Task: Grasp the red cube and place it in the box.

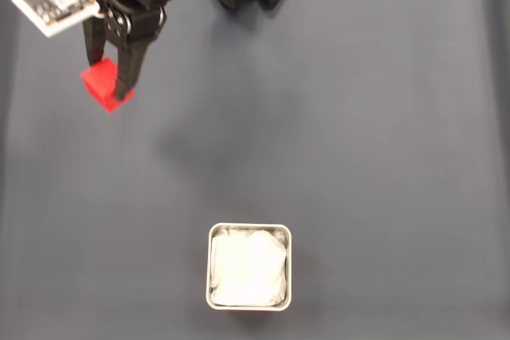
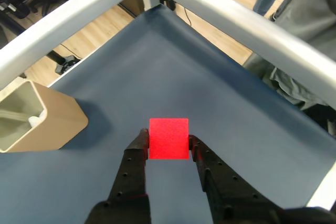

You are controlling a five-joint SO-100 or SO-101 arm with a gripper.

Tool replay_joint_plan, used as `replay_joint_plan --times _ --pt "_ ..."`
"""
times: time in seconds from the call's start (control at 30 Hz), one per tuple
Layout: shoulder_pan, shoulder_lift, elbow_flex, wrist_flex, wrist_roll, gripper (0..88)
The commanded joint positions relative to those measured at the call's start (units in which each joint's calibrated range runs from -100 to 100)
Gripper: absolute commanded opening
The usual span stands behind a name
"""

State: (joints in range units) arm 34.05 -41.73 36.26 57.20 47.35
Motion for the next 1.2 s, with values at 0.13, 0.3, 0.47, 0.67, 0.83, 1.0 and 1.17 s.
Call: replay_joint_plan --times 0.13,0.3,0.47,0.67,0.83,1.0,1.17 --pt "-6.4 6.2 -11.0 -2.2 0.5 6.9" --pt "-9.3 10.4 -14.9 -4.3 1.0 6.8" --pt "-12.0 15.0 -19.6 -5.7 1.5 6.8" --pt "-15.2 19.7 -24.9 -6.2 1.7 6.7" --pt "-18.0 23.5 -28.8 -6.7 2.1 6.5" --pt "-20.2 25.5 -30.3 -7.9 2.6 6.3" --pt "-22.4 26.6 -30.3 -9.1 2.9 6.1"
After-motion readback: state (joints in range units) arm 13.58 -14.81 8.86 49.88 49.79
